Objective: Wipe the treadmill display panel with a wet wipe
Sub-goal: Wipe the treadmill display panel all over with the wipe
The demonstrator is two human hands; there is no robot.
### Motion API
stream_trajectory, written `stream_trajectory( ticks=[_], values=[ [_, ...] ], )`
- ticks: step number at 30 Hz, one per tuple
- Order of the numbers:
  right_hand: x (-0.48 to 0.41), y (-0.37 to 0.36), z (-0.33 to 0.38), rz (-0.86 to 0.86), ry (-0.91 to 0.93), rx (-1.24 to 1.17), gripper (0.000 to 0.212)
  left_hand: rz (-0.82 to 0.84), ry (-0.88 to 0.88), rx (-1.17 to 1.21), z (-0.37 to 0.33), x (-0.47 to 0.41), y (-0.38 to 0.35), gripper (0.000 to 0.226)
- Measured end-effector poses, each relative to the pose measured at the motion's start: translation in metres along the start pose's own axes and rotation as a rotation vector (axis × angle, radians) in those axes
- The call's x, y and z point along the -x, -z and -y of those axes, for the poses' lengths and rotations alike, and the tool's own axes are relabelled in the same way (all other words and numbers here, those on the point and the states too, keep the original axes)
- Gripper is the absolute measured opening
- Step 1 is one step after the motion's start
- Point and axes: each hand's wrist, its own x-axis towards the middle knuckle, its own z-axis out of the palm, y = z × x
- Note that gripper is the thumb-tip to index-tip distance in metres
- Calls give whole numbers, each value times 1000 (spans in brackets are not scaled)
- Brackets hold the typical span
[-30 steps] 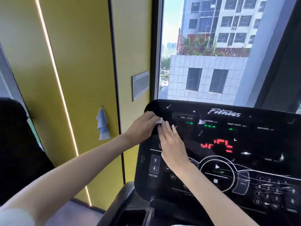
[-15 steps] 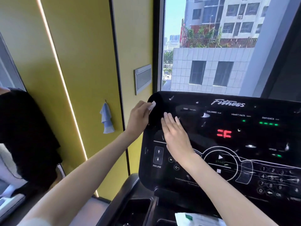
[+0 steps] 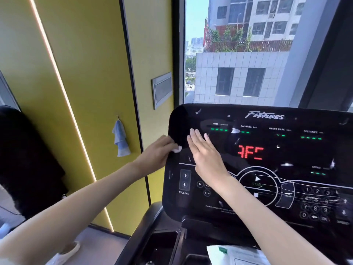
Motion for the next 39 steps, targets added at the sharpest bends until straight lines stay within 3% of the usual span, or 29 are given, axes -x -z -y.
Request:
stream_trajectory(
  ticks=[2,6,11,17,22,24,26,28,31,33,37,39],
  values=[
    [0,1,0,7,6,4,70,75,-7,-5,1,-4,7,36],
    [0,3,1,33,-5,30,71,-174,212,45,6,-37,12,39],
    [0,9,-3,67,27,38,79,51,2,64,-10,5,-9,26],
    [30,3,6,15,-34,22,84,-251,254,155,-10,-17,-14,17],
    [61,-8,14,43,-25,9,77,34,83,160,-18,13,-20,28],
    [62,-9,11,61,-41,41,75,-43,164,166,-12,-5,-11,19],
    [60,-9,9,75,-56,33,76,-224,284,155,-8,-21,-9,13],
    [59,-9,9,76,-59,16,78,-271,308,126,-13,-18,-14,14],
    [58,-9,10,60,-52,-10,77,-99,123,63,-31,17,-30,21],
    [60,-9,10,51,-49,-7,73,-26,101,63,-32,25,-31,22],
    [60,-14,12,50,-50,-6,72,-260,283,99,-18,-5,-20,17],
    [60,-16,11,35,-59,-37,75,-288,308,70,-18,-2,-24,15]
  ],
)
